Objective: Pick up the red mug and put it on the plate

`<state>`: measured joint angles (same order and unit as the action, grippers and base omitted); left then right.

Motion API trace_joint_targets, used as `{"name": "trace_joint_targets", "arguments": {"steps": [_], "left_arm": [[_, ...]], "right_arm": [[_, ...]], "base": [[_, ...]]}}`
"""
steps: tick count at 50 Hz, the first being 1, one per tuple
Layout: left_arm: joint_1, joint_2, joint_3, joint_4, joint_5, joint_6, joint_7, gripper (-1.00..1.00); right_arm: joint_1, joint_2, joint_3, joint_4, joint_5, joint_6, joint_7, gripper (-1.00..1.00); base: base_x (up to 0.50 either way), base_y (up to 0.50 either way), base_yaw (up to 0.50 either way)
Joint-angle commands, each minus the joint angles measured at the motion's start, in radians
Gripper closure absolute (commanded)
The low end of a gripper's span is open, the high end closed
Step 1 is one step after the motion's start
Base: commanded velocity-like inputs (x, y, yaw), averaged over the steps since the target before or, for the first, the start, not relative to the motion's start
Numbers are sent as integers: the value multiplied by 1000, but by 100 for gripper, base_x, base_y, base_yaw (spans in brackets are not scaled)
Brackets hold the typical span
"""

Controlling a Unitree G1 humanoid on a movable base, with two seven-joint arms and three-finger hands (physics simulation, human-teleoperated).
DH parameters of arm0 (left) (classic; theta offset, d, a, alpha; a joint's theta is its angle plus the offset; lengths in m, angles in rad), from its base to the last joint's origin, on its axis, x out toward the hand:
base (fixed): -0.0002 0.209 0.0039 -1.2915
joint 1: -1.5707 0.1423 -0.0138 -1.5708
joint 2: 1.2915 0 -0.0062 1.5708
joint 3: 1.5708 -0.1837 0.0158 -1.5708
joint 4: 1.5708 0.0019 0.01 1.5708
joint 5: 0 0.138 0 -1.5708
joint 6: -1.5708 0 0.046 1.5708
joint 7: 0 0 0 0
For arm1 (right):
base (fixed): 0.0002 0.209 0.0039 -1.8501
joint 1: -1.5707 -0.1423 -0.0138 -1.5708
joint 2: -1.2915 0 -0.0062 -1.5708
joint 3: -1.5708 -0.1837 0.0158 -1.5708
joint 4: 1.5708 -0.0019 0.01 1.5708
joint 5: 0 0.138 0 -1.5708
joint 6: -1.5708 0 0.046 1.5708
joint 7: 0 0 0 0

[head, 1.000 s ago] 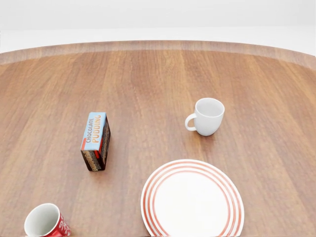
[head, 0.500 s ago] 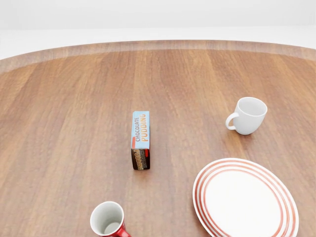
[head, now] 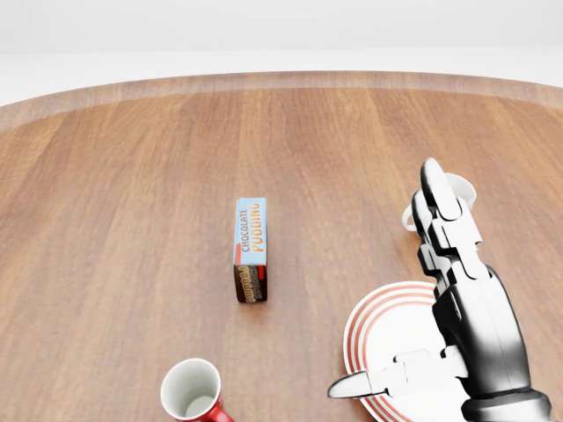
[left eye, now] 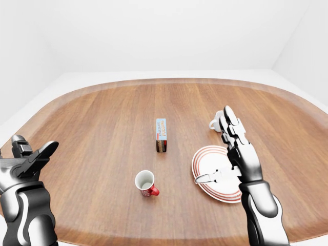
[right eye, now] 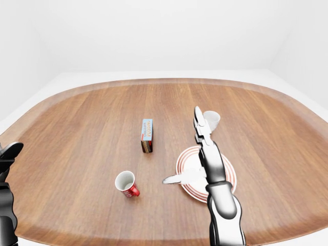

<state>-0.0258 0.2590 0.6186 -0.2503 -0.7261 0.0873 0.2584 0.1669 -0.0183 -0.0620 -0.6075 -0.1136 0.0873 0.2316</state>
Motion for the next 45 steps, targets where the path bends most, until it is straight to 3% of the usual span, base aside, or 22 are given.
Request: {"name": "trace_joint_targets", "arguments": {"steps": [1,12,17,20,31,37,45], "left_arm": [[2,-2,0,-4,0,0,-1,-100],[2,-3,0,-9,-1,0,0,-100],[1,-4,-1,-5,-1,0,-1,-100],[0,-3,-2,-4,-1,0,-1,-100],[1,-3,-1,-10,-3,0,1,-100],[3,-4,0,-10,-3,0,1,-100],[2,-3,-1,-11,-3,0,2,-100]], "right_arm": [[-20,-1,248,52,-122,0,-35,-100],[-30,-2,375,156,-180,0,-62,-100],[-40,5,422,213,-211,-16,-65,-100],[-50,16,456,292,-230,-56,-81,-100],[-41,23,504,372,-250,-101,-99,-100],[-54,35,496,498,-248,-174,-120,-100],[-79,56,465,603,-240,-175,-115,-100]], "base": [[0,0,0],[0,0,0],[0,0,0],[0,0,0],[0,0,0],[0,0,0],[0,0,0]]}}
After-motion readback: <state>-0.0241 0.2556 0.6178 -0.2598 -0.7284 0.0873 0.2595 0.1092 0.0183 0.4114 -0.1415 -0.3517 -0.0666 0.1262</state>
